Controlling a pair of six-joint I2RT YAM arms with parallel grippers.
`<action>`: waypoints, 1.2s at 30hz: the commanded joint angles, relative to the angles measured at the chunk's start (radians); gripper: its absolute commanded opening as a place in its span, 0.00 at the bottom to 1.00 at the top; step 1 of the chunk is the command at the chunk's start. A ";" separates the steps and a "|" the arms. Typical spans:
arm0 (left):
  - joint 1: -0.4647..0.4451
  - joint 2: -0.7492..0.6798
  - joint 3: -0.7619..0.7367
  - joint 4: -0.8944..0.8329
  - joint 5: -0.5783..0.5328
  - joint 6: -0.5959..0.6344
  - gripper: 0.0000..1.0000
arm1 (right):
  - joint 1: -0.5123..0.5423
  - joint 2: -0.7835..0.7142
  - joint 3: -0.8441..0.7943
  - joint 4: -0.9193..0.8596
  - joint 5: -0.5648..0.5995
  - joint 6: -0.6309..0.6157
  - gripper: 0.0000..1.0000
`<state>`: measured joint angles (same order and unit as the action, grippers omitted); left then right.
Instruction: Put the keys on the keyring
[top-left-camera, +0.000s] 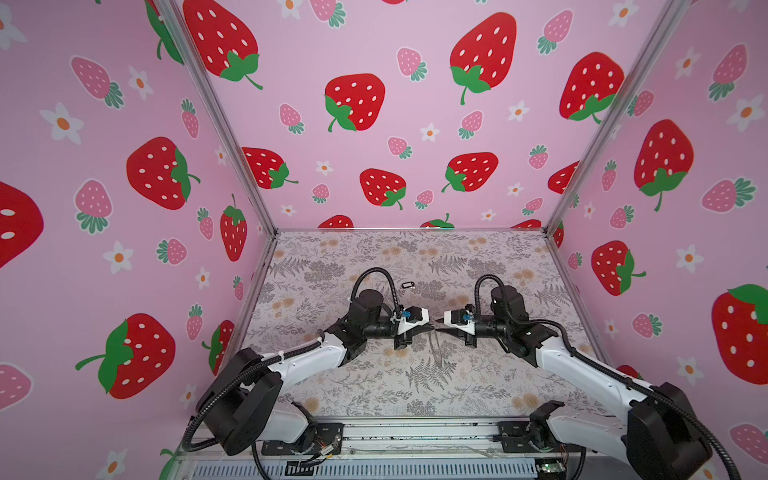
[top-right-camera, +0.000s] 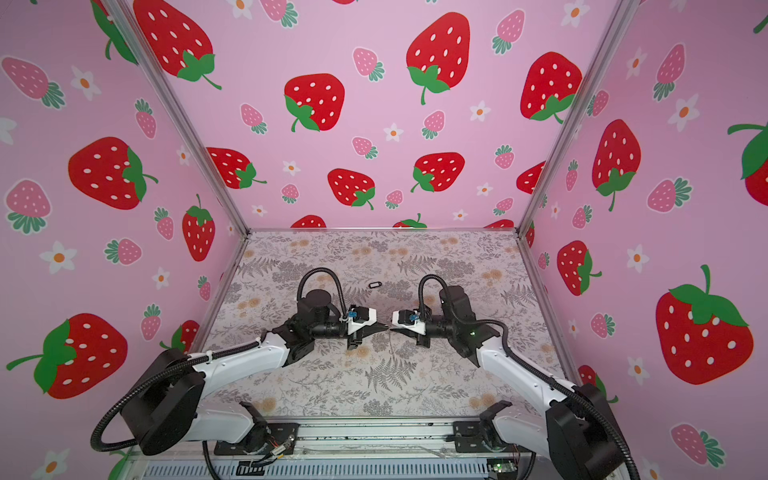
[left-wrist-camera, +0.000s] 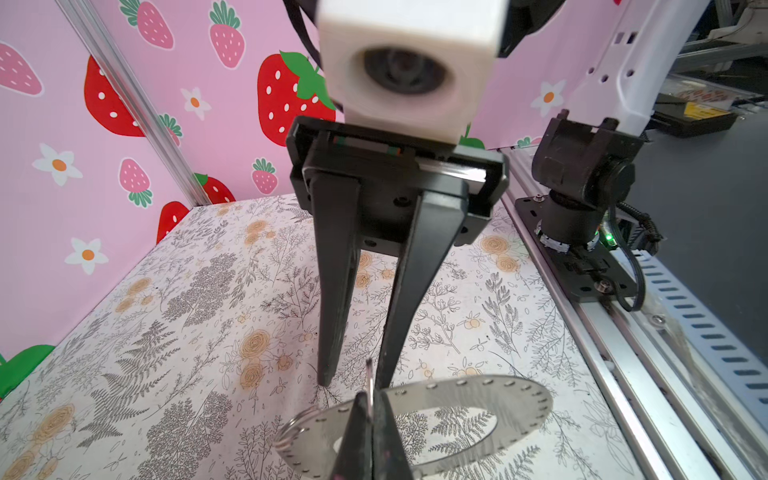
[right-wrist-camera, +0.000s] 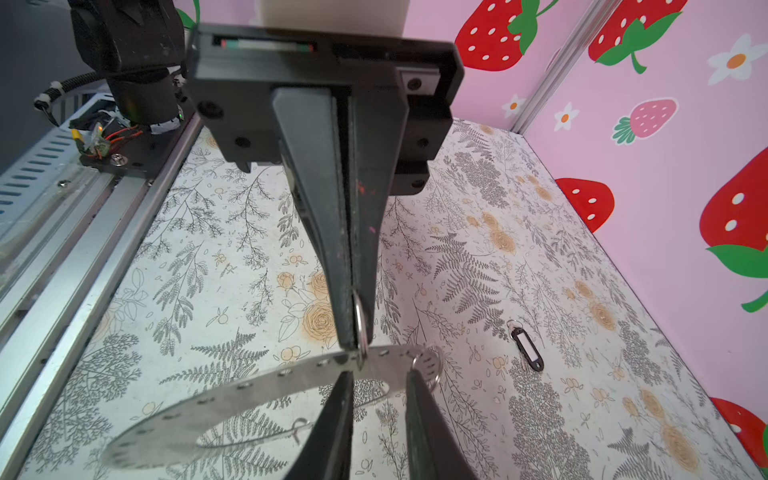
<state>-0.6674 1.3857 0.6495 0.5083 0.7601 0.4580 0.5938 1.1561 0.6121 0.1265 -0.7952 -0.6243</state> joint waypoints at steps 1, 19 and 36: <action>0.003 0.013 0.048 0.043 0.043 0.004 0.00 | 0.006 -0.012 -0.009 0.053 -0.064 0.006 0.24; -0.003 0.036 0.067 0.026 0.013 0.035 0.00 | 0.009 -0.002 -0.023 0.102 -0.113 0.026 0.21; -0.008 0.038 0.079 -0.010 0.005 0.071 0.00 | 0.009 -0.006 -0.012 0.074 -0.127 0.017 0.17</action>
<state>-0.6647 1.4155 0.6743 0.4896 0.7444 0.5026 0.5907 1.1694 0.5934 0.1791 -0.8677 -0.5980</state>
